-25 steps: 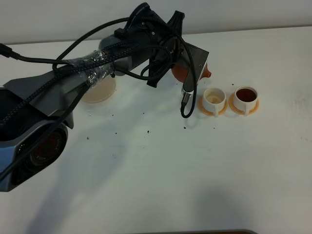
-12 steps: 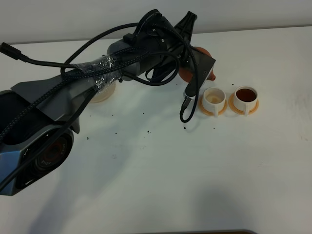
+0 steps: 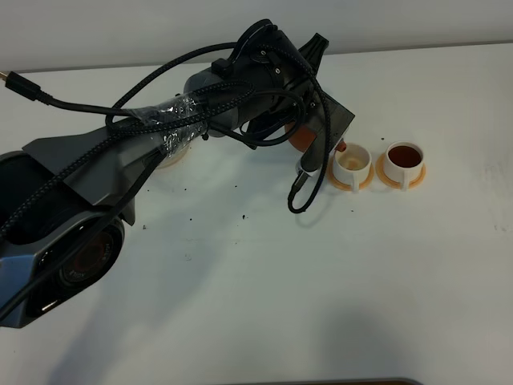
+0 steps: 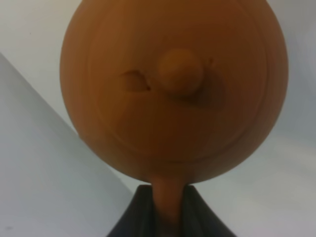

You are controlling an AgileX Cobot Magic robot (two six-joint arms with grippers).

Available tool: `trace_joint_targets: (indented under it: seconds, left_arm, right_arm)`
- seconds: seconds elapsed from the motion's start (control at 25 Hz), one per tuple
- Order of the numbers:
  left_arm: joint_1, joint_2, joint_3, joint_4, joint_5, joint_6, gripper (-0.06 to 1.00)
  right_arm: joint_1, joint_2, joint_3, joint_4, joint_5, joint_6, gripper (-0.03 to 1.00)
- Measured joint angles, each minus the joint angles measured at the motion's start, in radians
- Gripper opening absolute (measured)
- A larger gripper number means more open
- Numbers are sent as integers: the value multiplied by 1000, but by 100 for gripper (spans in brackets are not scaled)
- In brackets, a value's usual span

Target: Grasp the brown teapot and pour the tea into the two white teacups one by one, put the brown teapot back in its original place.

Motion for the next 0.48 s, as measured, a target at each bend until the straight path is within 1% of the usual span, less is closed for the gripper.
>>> trace_joint_targets:
  seconds: [0.16, 0.36, 0.48]
  left_arm:
    - [-5, 0, 0, 36, -1, 43, 10]
    - [-9, 0, 0, 44, -45, 51, 10]
    - [-19, 0, 0, 68, -54, 54, 10]
  right_arm:
    - [0, 0, 0, 0, 0, 0, 24]
    - [0, 0, 0, 0, 0, 0, 24]
    - [0, 0, 0, 0, 0, 0, 24]
